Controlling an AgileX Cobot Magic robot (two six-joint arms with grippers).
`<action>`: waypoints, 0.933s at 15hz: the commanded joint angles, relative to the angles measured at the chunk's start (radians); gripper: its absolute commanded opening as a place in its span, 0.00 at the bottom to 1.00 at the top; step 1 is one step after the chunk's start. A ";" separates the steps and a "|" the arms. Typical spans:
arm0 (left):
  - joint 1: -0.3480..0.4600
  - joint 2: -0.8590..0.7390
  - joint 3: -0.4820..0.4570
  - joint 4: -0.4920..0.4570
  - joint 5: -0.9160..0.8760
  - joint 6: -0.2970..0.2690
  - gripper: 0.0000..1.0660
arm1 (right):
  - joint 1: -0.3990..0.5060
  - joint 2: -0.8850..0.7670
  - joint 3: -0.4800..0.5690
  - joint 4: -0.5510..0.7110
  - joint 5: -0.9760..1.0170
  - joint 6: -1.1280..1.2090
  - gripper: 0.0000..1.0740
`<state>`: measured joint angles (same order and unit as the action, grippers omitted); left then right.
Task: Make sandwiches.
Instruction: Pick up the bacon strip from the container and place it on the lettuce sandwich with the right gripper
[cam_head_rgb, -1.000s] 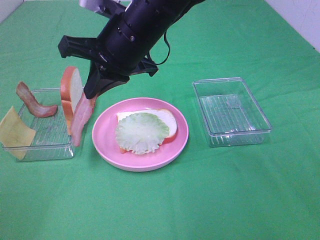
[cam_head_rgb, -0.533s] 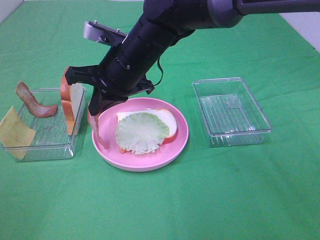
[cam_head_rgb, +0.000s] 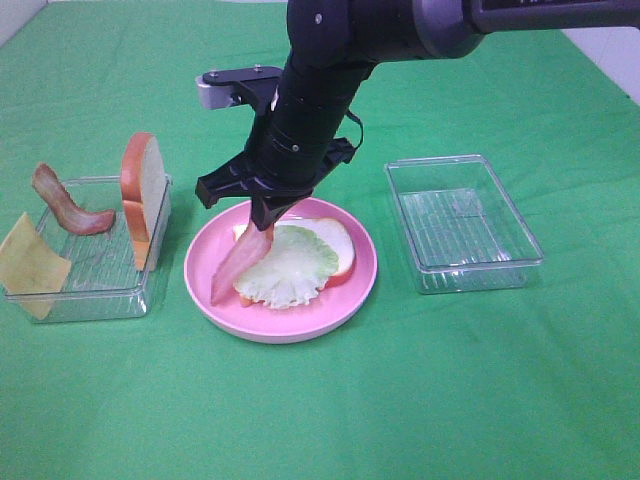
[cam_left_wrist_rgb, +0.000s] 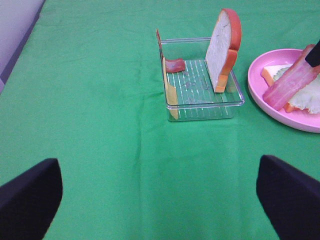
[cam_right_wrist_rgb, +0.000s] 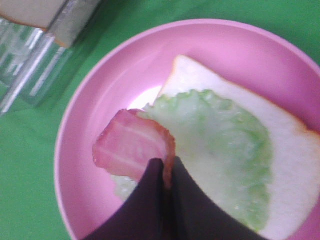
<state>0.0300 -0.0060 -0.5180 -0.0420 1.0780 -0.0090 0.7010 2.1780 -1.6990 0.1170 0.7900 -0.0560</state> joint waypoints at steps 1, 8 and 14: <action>-0.001 -0.012 0.003 -0.007 -0.002 0.000 0.96 | -0.005 -0.001 -0.001 -0.124 0.022 0.077 0.00; -0.001 -0.012 0.003 -0.007 -0.002 0.000 0.96 | -0.005 -0.001 -0.001 -0.179 0.022 0.087 0.07; -0.001 -0.012 0.003 -0.007 -0.002 0.000 0.96 | -0.003 -0.004 -0.001 -0.188 0.061 0.105 0.92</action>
<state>0.0300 -0.0060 -0.5180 -0.0420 1.0780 -0.0090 0.7010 2.1780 -1.6990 -0.0620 0.8410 0.0410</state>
